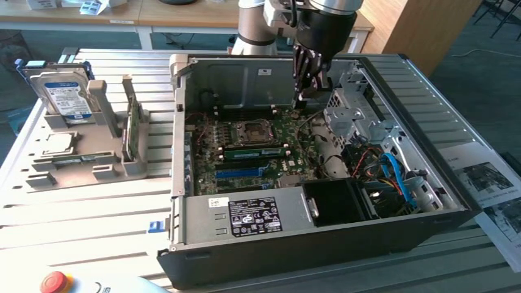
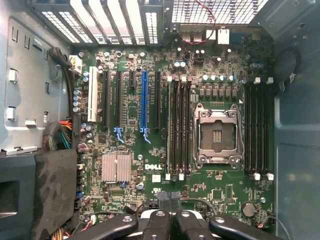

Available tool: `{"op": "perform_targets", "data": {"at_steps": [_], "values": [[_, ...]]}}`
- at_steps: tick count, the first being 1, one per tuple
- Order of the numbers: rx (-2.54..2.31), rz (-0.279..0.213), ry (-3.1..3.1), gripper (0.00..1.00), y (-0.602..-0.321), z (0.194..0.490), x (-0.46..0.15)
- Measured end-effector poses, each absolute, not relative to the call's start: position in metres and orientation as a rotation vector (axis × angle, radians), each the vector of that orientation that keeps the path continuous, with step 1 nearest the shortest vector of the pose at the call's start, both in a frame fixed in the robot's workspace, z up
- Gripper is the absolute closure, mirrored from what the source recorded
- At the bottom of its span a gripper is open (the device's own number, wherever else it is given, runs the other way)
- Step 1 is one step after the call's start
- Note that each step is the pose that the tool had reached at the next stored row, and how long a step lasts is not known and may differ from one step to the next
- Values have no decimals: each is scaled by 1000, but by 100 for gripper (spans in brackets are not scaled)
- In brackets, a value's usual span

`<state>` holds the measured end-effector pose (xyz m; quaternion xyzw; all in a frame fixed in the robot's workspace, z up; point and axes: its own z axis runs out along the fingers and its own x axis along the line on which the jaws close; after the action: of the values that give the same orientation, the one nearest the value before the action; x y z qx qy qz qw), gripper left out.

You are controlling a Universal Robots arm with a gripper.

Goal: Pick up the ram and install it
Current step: 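Press down the ram until it locks into place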

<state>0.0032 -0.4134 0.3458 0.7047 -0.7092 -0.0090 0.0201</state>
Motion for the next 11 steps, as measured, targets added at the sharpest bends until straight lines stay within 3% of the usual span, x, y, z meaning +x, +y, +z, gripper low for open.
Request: {"op": "perform_targets", "data": {"at_steps": [11], "values": [[2186,-28,-2200,89,-413,336,3]]}}
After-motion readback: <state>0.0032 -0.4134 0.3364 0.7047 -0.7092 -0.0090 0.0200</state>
